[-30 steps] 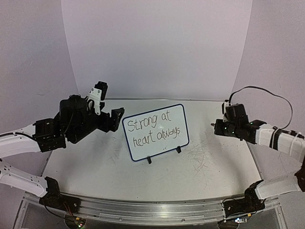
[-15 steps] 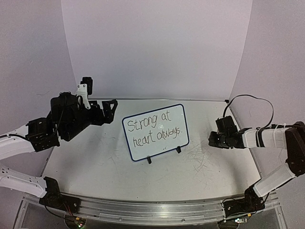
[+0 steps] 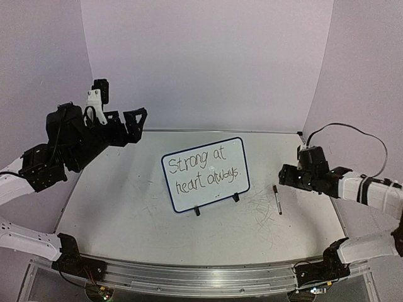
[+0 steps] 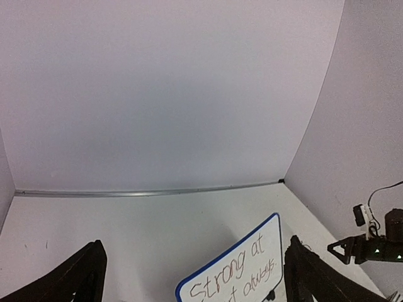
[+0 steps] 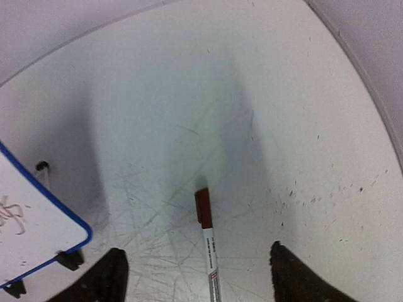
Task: Write a sentence on the whiteboard
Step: Reset both arms
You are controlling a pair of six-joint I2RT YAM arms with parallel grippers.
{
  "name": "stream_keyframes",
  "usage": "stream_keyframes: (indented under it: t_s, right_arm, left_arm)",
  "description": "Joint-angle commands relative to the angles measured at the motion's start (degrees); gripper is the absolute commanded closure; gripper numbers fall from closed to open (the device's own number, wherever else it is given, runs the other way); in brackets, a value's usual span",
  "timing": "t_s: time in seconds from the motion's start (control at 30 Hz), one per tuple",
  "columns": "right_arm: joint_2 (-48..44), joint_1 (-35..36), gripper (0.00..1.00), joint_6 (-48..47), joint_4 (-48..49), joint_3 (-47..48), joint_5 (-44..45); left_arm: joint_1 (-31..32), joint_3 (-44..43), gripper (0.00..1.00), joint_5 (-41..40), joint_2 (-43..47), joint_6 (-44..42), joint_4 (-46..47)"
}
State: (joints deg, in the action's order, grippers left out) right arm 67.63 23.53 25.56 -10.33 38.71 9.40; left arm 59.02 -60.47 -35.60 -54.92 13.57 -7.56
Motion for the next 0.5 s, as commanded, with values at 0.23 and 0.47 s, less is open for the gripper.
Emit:
stream_keyframes:
  t_s: [0.23, 0.47]
  right_arm:
    - [-23.72, -0.16, 0.02, -16.08, -10.83, 33.10, 4.56]
    - [-26.43, -0.17, 0.02, -17.54, -10.62, 40.30, 6.78]
  left_arm:
    - [-0.22, -17.34, 0.01, -0.22, -0.89, -12.71, 2.14]
    - [-0.22, -19.86, 0.01, 0.72, -0.77, -13.26, 2.24]
